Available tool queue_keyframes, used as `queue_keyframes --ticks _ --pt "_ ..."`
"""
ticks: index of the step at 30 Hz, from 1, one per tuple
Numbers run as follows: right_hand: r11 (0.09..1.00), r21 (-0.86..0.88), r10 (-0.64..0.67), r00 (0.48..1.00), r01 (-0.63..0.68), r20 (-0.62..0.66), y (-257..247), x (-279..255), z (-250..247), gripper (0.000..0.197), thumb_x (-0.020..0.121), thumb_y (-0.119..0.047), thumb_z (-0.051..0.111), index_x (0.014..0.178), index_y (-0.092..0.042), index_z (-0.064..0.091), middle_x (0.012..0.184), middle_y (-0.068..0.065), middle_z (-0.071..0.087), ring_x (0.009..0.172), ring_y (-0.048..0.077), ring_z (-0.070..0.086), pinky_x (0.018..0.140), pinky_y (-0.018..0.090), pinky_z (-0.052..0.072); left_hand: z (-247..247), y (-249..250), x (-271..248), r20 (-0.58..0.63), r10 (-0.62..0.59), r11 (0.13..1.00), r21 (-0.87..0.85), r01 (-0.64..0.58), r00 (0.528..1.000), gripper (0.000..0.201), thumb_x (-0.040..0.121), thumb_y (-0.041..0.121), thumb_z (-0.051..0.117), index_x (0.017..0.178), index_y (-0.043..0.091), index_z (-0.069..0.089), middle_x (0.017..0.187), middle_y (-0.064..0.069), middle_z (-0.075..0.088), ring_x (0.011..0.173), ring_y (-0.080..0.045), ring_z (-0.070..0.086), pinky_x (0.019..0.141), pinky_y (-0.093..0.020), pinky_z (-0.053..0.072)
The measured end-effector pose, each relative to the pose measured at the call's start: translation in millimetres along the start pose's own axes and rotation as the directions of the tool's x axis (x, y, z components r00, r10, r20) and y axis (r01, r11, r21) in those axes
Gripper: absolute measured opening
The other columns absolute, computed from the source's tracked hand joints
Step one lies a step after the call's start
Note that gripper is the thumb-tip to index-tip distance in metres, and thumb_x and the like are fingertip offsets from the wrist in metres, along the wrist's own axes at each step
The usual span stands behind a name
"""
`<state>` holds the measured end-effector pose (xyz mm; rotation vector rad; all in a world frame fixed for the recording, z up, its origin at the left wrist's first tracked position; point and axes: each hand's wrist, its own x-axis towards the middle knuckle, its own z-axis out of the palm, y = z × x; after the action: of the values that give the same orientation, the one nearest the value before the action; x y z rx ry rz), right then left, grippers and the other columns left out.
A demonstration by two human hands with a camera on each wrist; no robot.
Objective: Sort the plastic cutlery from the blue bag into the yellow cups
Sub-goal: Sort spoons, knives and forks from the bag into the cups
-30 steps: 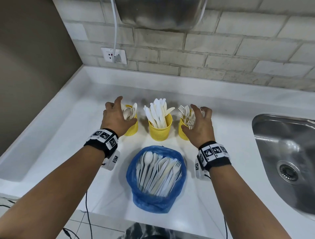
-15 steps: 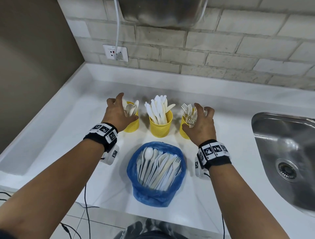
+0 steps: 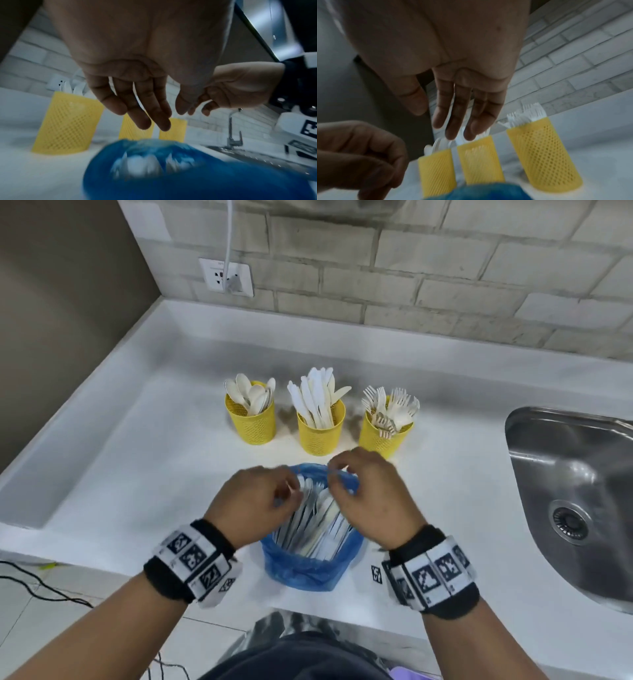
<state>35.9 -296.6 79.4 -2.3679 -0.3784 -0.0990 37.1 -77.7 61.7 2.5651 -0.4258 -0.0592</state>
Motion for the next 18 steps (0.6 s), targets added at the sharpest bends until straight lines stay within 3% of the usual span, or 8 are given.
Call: queue_keyframes --ticks 3,5,7,9,11,13,15,18 --pt "0.998 -0.001 -0.061 0.967 0.063 0.249 1.2 -22.3 25.9 0.014 0.092 -0.02 0.058 0.092 -0.015 0.071 0.091 -0.003 0.068 0.088 0.01 0.056 0.081 0.024 0.043 28.5 -11.7 -21.4 0.126 0.075 0.995 0.054 -0.083 0.989 0.031 0.085 0.053 0.048 0.089 0.03 0.069 0.076 0.007 0.072 0.07 -0.016 0.067 0.063 -0.031 0.051" --pt "1.0 -0.015 0.003 0.909 0.004 0.418 3.5 -33.3 38.6 0.016 0.094 -0.021 0.054 0.09 -0.015 0.068 0.084 -0.003 0.065 0.081 0.013 0.058 0.075 0.03 0.046 40.2 -18.0 -31.5 0.211 0.093 0.99 0.08 -0.112 0.973 0.032 0.086 0.051 0.045 0.085 0.027 0.066 0.072 0.003 0.071 0.065 -0.02 0.065 0.056 -0.031 0.046" --pt "0.997 -0.058 0.071 0.85 -0.048 0.522 8.2 -43.2 47.7 0.018 0.097 -0.022 0.05 0.082 -0.019 0.059 0.074 -0.005 0.057 0.072 0.016 0.054 0.066 0.033 0.043 46.4 -22.2 -38.7 0.219 0.124 0.982 0.115 -0.152 0.968 0.03 0.088 0.046 0.044 0.078 0.024 0.063 0.064 0.001 0.067 0.057 -0.023 0.062 0.052 -0.03 0.038" --pt "0.992 -0.104 0.113 0.825 -0.066 0.554 12.6 -51.1 52.1 0.022 0.097 -0.024 0.048 0.076 -0.02 0.05 0.069 -0.004 0.053 0.068 0.02 0.053 0.062 0.036 0.043 48.6 -24.5 -42.8 0.174 0.164 0.963 0.184 -0.196 0.971 0.027 0.091 0.041 0.047 0.072 0.025 0.059 0.054 0.001 0.059 0.048 -0.025 0.054 0.058 -0.027 0.028" --pt "0.985 -0.151 0.155 0.823 -0.085 0.546 17.6 -56.1 54.1 0.026 0.098 -0.027 0.047 0.075 -0.015 0.052 0.068 -0.001 0.055 0.067 0.023 0.057 0.062 0.038 0.046 46.9 -26.0 -45.0 0.143 0.144 0.955 0.24 -0.176 0.979 0.035 0.095 0.044 0.044 0.07 0.026 0.06 0.049 0.003 0.055 0.044 -0.024 0.05 0.065 -0.026 0.026" --pt "0.974 -0.196 0.202 0.836 -0.115 0.51 21.7 -58.3 53.7 0.033 0.099 -0.032 0.045 0.072 -0.014 0.053 0.068 0.002 0.058 0.067 0.024 0.059 0.061 0.038 0.047 46.1 -27.0 -47.6 0.124 0.084 0.958 0.262 -0.114 0.989 0.042 0.096 0.049 0.038 0.071 0.025 0.062 0.049 0.005 0.056 0.045 -0.022 0.051 0.068 -0.027 0.03" --pt "0.955 -0.246 0.267 0.839 -0.165 0.475 25.3 -59.1 52.8 0.04 0.101 -0.037 0.043 0.068 -0.016 0.049 0.067 0.003 0.057 0.066 0.024 0.058 0.059 0.036 0.045 45.0 -25.4 -47.9 0.114 0.002 0.964 0.264 -0.033 0.993 0.032 0.094 0.045 0.041 0.073 0.027 0.058 0.053 0.007 0.058 0.047 -0.018 0.049 0.072 -0.029 0.039" --pt "0.911 -0.319 0.382 0.826 -0.261 0.414 28.3 -56.3 52.4 0.046 0.103 -0.042 0.042 0.063 -0.018 0.043 0.063 -0.002 0.049 0.06 0.019 0.05 0.051 0.03 0.032 44.7 -19.1 -44.5 0.133 -0.179 0.955 0.263 0.14 0.975 0.027 0.1 0.048 0.043 0.082 0.028 0.051 0.067 0.01 0.063 0.059 -0.015 0.058 0.072 -0.032 0.04"
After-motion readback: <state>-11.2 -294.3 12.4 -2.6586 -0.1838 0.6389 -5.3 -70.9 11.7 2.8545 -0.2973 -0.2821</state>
